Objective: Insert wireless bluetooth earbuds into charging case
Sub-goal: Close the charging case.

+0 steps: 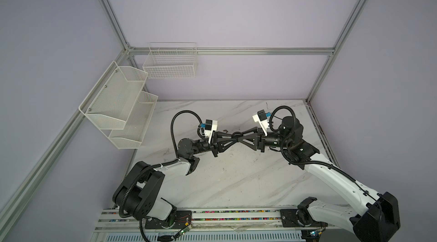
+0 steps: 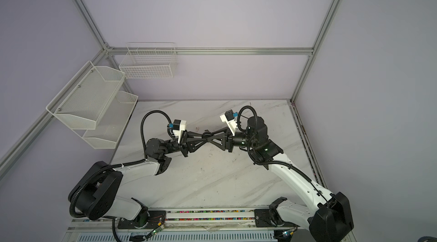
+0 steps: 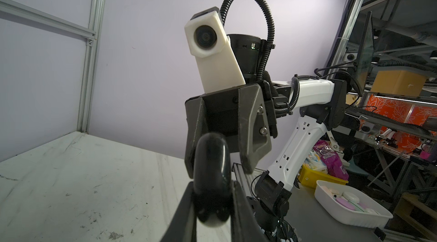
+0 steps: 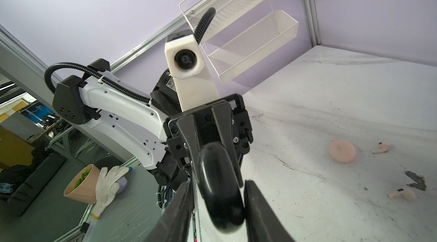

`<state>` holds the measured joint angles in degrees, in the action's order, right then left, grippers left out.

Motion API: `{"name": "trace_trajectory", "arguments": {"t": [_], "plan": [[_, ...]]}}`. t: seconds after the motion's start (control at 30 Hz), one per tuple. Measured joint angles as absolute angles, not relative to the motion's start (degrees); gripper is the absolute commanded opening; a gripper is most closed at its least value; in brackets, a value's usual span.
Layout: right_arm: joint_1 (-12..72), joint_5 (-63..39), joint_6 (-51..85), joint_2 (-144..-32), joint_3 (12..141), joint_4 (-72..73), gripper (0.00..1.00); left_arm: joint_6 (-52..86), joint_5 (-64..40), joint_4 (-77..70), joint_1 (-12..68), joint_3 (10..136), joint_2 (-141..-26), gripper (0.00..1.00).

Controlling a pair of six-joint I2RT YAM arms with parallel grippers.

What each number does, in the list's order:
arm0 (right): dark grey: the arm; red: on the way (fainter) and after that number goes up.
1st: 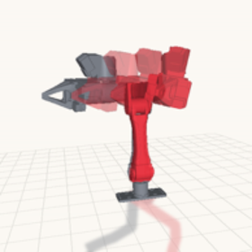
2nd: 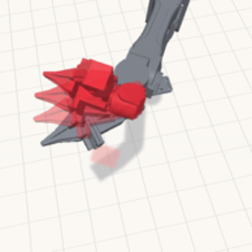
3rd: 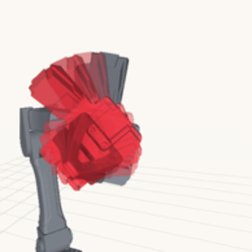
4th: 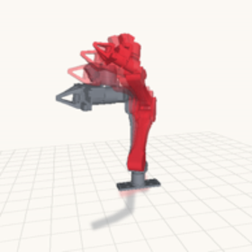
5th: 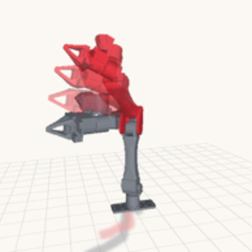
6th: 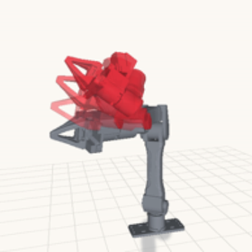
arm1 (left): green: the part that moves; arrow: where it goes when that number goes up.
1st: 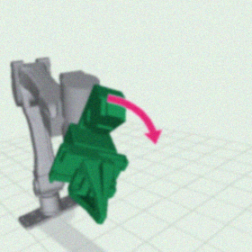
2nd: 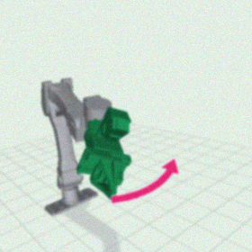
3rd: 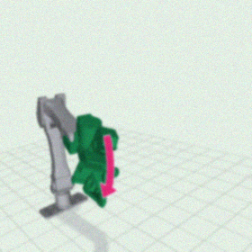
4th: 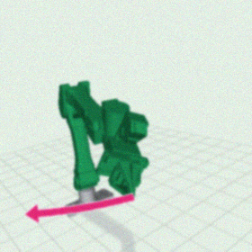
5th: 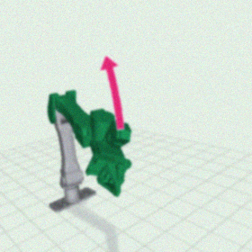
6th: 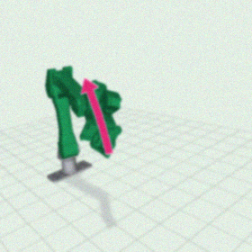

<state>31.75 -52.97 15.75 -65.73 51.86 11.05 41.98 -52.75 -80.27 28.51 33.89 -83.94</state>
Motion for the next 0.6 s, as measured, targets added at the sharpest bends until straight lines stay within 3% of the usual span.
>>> {"name": "trace_trajectory", "arguments": {"t": [0.4, 0.6], "plan": [[31.5, -54.0, 15.7, -66.7, 51.9, 12.8, 0.22, 44.6, -53.0, -81.1, 28.5, 33.9, -84.3, 0.00], [31.5, -53.6, 15.6, -66.7, 51.9, 12.7, 0.20, 44.6, -52.3, -81.4, 28.5, 33.9, -84.5, 0.43]]}}
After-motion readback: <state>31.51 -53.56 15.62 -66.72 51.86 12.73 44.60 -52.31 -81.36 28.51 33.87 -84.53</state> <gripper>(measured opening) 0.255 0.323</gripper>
